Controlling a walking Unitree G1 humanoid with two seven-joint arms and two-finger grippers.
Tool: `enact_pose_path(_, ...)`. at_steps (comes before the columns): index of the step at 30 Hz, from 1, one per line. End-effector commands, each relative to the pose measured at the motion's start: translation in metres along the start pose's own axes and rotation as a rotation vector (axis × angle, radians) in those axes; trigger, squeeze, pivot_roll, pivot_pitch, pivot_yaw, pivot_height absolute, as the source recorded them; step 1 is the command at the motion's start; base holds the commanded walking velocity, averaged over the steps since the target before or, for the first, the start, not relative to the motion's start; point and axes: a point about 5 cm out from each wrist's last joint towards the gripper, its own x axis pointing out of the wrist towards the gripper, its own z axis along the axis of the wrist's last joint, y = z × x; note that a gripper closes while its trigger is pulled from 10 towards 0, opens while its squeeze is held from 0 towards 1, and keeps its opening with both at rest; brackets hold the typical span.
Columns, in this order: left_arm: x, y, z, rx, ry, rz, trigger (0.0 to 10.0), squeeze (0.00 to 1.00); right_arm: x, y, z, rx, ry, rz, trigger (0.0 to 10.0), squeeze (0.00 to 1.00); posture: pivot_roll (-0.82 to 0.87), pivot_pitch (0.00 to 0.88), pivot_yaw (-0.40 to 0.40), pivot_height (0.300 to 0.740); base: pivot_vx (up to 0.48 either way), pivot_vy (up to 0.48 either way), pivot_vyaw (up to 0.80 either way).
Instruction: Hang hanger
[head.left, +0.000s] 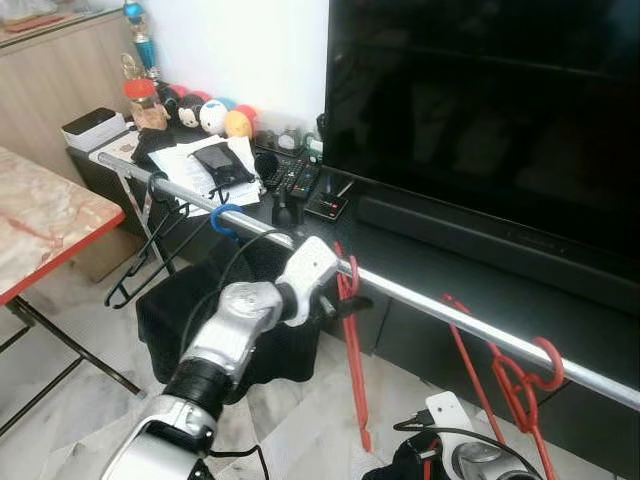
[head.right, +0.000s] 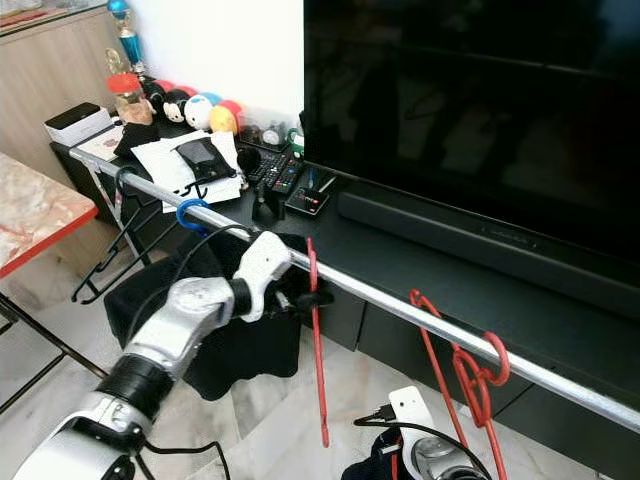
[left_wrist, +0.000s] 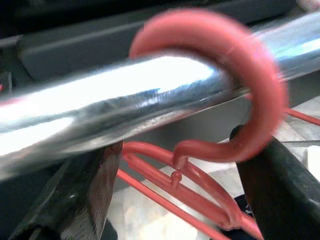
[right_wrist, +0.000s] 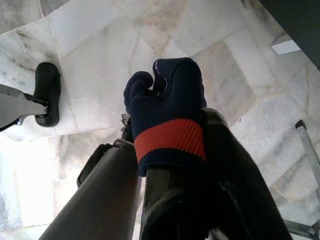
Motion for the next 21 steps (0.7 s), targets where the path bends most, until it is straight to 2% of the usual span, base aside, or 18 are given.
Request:
enact_pose_path(1, 0.006, 0.0, 0.0, 0.027, 0.055, 0.044, 10.0, 0.0, 0.0, -0.001, 0.005, -0.008, -0.018, -0.003, 10.0, 0.0, -0.01, 0.0, -0.006, 0.74, 0.0, 0.0, 0.0)
enact_pose_path(3, 0.008, 0.004, -0.004, 0.026, 0.094, 0.105, 10.0, 0.0, 0.0, 0.0, 0.005, -0.007, -0.019, -0.002, 10.0, 0.0, -0.01, 0.0, -0.005, 0.74, 0.0, 0.0, 0.0)
enact_pose_path(9, 0.004, 0.012, -0.007, -0.007, 0.138, 0.167, 10.0, 0.0, 0.0, 0.0, 0.005, -0.006, -0.02, -0.001, 10.0, 0.0, -0.01, 0.0, -0.005, 0.74, 0.0, 0.0, 0.0)
enact_pose_path(20, 0.005, 0.012, -0.009, -0.02, 0.15, 0.183, 10.0, 0.0, 0.0, -0.001, 0.005, -0.009, -0.02, -0.002, 10.0, 0.0, -0.01, 0.0, -0.005, 0.74, 0.0, 0.0, 0.0)
enact_pose_path(21, 0.006, 0.011, -0.009, -0.026, 0.144, 0.176, 9.0, 0.0, 0.0, -0.001, 0.005, -0.009, -0.019, -0.003, 10.0, 0.0, -0.01, 0.0, -0.006, 0.74, 0.0, 0.0, 0.0)
